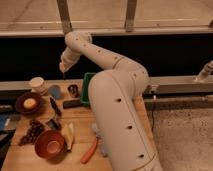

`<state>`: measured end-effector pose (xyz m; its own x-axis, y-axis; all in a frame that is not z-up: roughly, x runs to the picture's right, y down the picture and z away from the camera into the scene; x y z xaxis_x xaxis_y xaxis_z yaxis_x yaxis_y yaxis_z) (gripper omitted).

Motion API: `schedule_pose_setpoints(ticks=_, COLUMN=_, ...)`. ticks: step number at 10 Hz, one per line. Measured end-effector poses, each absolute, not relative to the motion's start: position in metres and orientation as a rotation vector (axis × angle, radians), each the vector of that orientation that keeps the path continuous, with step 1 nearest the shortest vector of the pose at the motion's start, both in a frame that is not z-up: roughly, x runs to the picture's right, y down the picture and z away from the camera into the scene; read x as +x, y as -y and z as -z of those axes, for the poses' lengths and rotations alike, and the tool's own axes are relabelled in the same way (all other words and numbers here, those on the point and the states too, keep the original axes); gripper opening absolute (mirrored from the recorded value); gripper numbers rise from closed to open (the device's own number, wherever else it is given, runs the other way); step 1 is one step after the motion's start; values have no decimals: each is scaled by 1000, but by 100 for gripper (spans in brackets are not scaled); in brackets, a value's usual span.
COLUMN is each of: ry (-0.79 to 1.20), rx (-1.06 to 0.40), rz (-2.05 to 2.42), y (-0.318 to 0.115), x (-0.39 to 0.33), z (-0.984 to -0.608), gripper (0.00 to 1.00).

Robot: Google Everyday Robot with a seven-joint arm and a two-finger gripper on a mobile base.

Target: Place fork in paper cup

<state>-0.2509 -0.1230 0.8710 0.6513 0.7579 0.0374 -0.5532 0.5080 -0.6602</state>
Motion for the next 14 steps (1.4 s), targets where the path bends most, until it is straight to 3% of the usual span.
schedule_pose_setpoints(ticks=5, ry=439, rx=-681, rz=-751, y=130, x=-275, z=-865, gripper=0)
schedule_pose_setpoints(ticks=14, ry=464, rx=-583, rz=-605, y=134, x=-322, z=-850, gripper=0)
